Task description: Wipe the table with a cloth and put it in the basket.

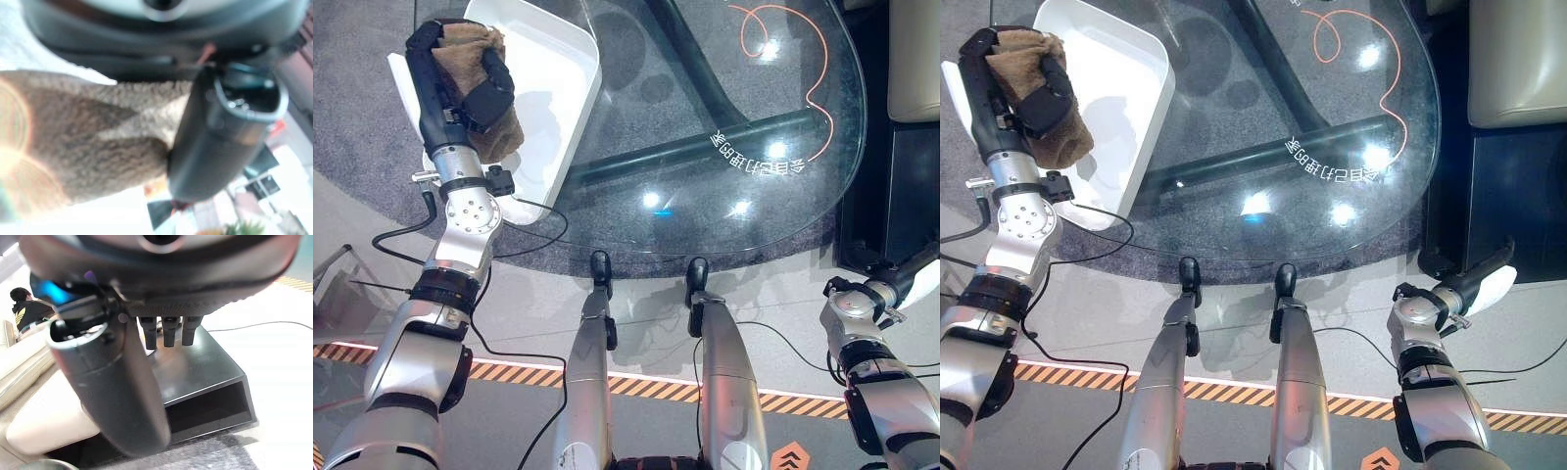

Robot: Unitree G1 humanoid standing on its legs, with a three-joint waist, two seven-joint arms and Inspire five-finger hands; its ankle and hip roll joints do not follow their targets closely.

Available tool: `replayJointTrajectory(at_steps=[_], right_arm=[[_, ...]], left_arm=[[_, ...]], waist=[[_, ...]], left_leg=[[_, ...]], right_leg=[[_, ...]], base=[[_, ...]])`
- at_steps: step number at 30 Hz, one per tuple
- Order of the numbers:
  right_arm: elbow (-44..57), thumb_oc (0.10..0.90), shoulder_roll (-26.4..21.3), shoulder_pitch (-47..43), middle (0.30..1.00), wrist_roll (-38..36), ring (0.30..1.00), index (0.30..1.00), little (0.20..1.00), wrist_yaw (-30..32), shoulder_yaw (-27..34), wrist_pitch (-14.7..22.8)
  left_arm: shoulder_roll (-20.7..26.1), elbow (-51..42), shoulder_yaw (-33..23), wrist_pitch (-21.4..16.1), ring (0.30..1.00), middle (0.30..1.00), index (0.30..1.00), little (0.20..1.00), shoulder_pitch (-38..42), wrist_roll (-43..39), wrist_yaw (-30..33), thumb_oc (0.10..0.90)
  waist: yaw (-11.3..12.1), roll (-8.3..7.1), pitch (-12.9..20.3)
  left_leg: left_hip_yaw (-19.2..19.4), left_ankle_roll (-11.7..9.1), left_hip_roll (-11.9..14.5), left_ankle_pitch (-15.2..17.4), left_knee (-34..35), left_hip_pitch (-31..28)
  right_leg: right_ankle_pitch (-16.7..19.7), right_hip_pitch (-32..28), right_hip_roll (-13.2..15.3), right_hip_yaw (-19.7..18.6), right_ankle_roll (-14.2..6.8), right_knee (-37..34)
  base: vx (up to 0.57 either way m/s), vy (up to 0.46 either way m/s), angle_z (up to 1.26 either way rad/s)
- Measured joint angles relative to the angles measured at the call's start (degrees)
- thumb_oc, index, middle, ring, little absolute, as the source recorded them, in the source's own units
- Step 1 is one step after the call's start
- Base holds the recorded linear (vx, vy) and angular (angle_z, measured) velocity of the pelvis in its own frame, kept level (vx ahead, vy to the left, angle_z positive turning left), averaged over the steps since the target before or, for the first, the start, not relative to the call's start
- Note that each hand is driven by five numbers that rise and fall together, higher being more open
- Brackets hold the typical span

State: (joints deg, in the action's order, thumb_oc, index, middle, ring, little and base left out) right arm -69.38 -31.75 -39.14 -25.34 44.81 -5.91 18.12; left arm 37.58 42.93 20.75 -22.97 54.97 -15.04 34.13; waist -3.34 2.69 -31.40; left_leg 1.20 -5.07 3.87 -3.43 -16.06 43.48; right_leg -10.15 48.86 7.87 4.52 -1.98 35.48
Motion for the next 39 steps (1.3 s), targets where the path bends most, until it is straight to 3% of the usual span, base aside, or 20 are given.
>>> replayJointTrajectory(at_steps=[9, 16, 24, 25, 26, 27, 39], right_arm=[[-3.51, 0.8, 0.37, -0.47, 0.9, -0.06, 0.9, 0.9, 0.9, -8.87, -2.25, -6.91], [-3.88, 0.8, 0.89, -0.27, 0.9, 0.02, 0.9, 0.9, 0.9, -11.32, -3.42, -7.7], [-3.87, 0.8, 1.2, -0.31, 0.9, 0.17, 0.9, 0.9, 0.9, -11.4, -3.48, -7.71], [-3.87, 0.8, 1.26, -0.3, 0.9, 0.17, 0.9, 0.9, 0.9, -11.4, -3.48, -7.71], [-3.88, 0.8, 1.27, -0.28, 0.9, 0.17, 0.9, 0.9, 0.9, -11.4, -3.48, -7.72], [-3.89, 0.8, 1.28, -0.27, 0.9, 0.17, 0.9, 0.9, 0.9, -11.4, -3.48, -7.72], [-3.85, 0.8, 2.1, -0.4, 0.9, 0.57, 0.9, 0.9, 0.9, -11.39, -3.53, -7.71]], left_arm=[[0.11, 5.8, 6.98, 8.92, 0.3, 0.3, 0.3, 0.2, 4.26, 0.38, -2.21, 0.1], [0.13, 11.7, 8.06, 14.85, 0.3, 0.3, 0.3, 0.2, 6.18, 0.48, -7.57, 0.1], [0.14, 14.17, 8.49, 17.56, 0.3, 0.3, 0.3, 0.2, 6.3, 0.7, -10.39, 0.1], [0.15, 14.62, 8.54, 17.67, 0.34, 0.34, 0.34, 0.247, 6.37, 0.7, -10.93, 0.147], [0.15, 14.66, 8.65, 18.0, 0.58, 0.58, 0.58, 0.527, 6.37, 0.7, -11.31, 0.427], [0.15, 14.63, 9.04, 18.52, 0.9, 0.9, 0.9, 0.9, 6.38, 0.7, -11.72, 0.8], [1.04, 14.63, 9.41, 19.9, 0.9, 0.9, 0.9, 0.9, 9.72, 0.71, -12.49, 0.8]], waist=[[-0.73, 0.0, 0.0], [-2.13, 0.0, 0.0], [-2.79, -0.01, 0.0], [-2.89, -0.01, 0.0], [-2.9, -0.01, 0.0], [-2.92, -0.01, 0.0], [-2.96, -0.01, 0.0]], left_leg=[[0.14, -0.01, 0.37, 0.0, 0.08, 0.23], [0.16, -0.01, 0.5, 0.0, 0.08, 0.58], [0.2, -0.01, 0.66, 0.0, 0.07, 0.58], [0.21, -0.01, 0.68, 0.0, 0.07, 0.58], [0.24, -0.01, 0.7, 0.0, 0.08, 0.58], [0.28, -0.01, 0.72, 0.0, 0.09, 0.6], [0.6, -0.03, 0.82, -0.01, 0.09, 1.04]], right_leg=[[0.11, 0.5, -0.43, -0.21, 0.18, -0.29], [0.41, 0.53, -0.6, -0.2, 0.17, -0.7], [0.54, 0.67, -0.78, -0.24, 0.29, -0.78], [0.54, 0.7, -0.8, -0.26, 0.29, -0.79], [0.54, 0.73, -0.83, -0.29, 0.29, -0.79], [0.54, 0.79, -0.85, -0.33, 0.29, -0.78], [0.66, 1.35, -0.93, -0.5, 0.35, -0.51]], base=[[0.0, 0.0, 0.0], [0.0, 0.004, -0.01], [0.0, 0.0, 0.0], [0.0, 0.0, 0.0], [0.0, 0.0, 0.0], [0.0, 0.0, 0.0], [0.0, 0.0, 0.0]])
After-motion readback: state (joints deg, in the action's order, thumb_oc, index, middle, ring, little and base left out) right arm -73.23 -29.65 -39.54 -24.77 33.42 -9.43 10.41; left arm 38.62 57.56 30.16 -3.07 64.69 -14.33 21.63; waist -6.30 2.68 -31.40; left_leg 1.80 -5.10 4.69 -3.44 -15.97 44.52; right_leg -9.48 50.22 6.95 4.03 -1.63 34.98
